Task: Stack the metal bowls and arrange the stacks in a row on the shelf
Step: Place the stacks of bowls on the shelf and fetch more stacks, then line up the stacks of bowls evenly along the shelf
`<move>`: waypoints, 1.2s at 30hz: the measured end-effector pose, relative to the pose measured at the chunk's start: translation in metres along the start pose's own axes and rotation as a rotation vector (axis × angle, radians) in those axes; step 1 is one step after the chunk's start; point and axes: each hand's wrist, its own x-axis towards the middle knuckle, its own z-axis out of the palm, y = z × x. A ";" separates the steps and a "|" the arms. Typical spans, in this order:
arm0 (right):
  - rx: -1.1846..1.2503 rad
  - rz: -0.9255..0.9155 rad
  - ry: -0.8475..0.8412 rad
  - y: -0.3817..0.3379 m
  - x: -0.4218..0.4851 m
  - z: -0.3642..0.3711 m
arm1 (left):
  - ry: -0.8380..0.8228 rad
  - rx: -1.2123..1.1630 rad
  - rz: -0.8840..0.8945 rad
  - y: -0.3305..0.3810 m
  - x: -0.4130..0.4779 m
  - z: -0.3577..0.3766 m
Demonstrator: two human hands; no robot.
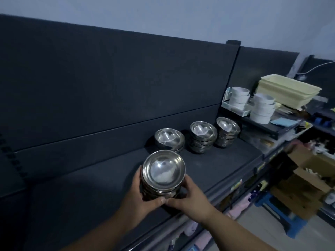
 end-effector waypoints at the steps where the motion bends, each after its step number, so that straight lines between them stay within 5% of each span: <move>1: 0.001 -0.002 -0.024 0.000 0.011 0.005 | 0.034 0.021 -0.005 -0.003 0.003 -0.005; 20: -0.167 -0.154 -0.462 0.012 0.110 -0.006 | 0.701 0.268 -0.191 0.001 0.035 0.022; 27: -0.442 -0.168 -0.354 0.014 0.097 -0.016 | 0.718 0.421 -0.373 0.001 0.014 0.034; 36: -0.824 -0.281 -0.428 -0.005 0.044 0.018 | 0.601 0.733 -0.610 0.017 -0.106 -0.006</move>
